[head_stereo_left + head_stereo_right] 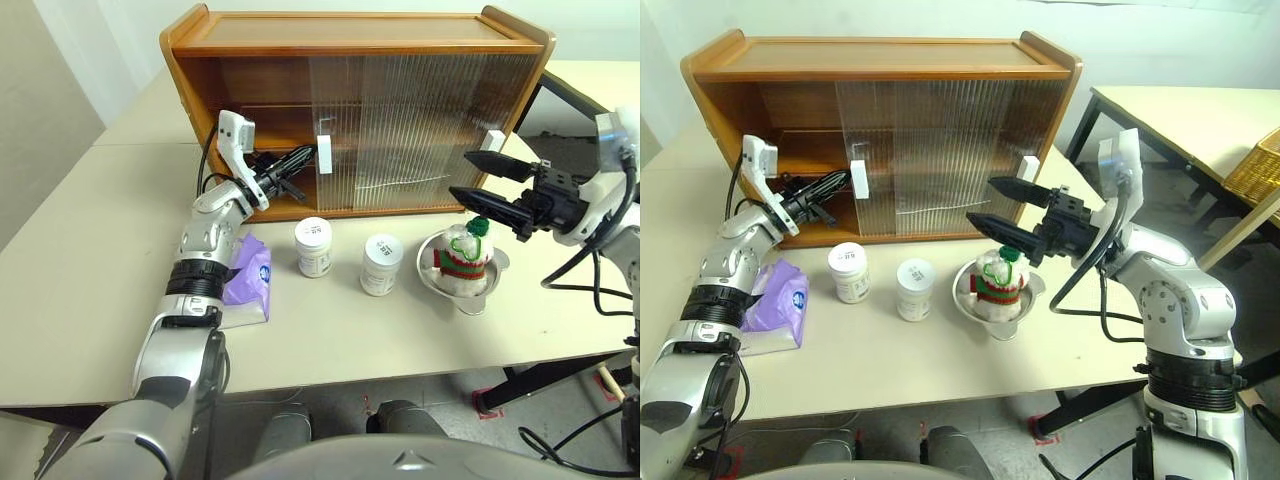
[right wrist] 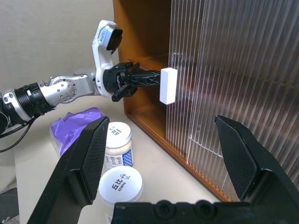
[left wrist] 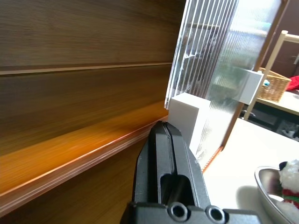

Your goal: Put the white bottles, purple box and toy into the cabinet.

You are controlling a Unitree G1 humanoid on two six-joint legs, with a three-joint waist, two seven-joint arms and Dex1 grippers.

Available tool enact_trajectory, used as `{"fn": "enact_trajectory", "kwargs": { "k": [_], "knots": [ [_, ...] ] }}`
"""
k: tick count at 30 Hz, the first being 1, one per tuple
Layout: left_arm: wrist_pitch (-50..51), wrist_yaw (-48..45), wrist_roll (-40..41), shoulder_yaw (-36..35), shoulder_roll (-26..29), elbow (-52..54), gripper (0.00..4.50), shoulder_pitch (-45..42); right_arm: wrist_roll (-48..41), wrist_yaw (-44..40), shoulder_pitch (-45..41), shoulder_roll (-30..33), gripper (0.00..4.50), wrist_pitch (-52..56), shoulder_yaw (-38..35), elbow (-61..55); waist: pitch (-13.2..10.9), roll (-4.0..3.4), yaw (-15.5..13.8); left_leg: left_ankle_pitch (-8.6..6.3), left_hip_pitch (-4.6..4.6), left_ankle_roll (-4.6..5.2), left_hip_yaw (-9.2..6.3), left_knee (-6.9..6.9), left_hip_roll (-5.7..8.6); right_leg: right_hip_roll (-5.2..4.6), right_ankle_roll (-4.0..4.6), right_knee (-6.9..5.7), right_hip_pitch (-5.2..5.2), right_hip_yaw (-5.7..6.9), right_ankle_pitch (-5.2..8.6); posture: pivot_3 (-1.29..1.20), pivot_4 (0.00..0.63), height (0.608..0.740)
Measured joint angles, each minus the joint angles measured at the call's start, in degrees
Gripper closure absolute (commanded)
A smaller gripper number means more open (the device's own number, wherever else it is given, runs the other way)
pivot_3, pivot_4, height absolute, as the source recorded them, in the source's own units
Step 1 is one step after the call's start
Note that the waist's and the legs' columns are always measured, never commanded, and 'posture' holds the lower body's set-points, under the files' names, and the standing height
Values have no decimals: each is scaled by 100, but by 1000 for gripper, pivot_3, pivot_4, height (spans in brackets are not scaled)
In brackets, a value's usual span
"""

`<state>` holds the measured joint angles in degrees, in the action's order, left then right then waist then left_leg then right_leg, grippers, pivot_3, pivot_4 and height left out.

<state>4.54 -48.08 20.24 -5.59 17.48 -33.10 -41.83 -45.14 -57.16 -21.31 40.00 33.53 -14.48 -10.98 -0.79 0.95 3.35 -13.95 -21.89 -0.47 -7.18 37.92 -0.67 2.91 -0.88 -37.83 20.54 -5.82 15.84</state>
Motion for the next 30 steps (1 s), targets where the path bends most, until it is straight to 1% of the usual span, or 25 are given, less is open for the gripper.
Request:
{"fn": "enact_trajectory", "kwargs": {
  "k": [13,19,23,24,25,27,30],
  "knots": [
    [-133,-173,-147,117,-323,-440,4485,-331,-2,45,17,49,0,5,-29,-32,0,0,99,-12,-3,21,15,6,15,-5,-28,16,-1,15,-2,-212,2,740],
    [-232,-207,-209,121,-351,-524,4485,-363,-5,48,26,62,0,7,-32,-33,1,-2,112,-19,-6,33,15,7,17,-9,-45,52,-13,12,-12,-206,2,740],
    [-236,-179,-194,82,-321,-519,4485,-361,-9,47,25,63,0,13,-32,-33,1,-2,120,-20,-7,35,18,9,19,-11,-53,54,-11,7,-18,-185,4,740],
    [-202,-156,-165,39,-278,-463,4121,-339,-9,45,18,62,0,15,-26,-32,0,-3,126,-20,-9,35,18,8,18,-11,-55,54,-9,7,-21,-178,5,740],
    [-150,-135,-96,-37,-207,-334,3867,-282,-9,38,10,61,0,16,-21,-30,0,-4,130,-20,-10,35,18,8,18,-10,-56,54,-8,8,-22,-167,7,740],
    [10,-91,62,-213,-35,66,3195,-136,-9,15,-4,63,0,16,-17,-3,-2,-8,165,-20,-10,36,19,6,18,-6,-56,54,-5,7,-22,-158,7,740],
    [397,-53,326,-337,178,941,2186,175,1,-52,-68,46,0,16,29,83,-3,-10,159,-20,-10,36,23,4,22,-3,-55,55,-5,8,-21,-133,12,740]
  ]
}}
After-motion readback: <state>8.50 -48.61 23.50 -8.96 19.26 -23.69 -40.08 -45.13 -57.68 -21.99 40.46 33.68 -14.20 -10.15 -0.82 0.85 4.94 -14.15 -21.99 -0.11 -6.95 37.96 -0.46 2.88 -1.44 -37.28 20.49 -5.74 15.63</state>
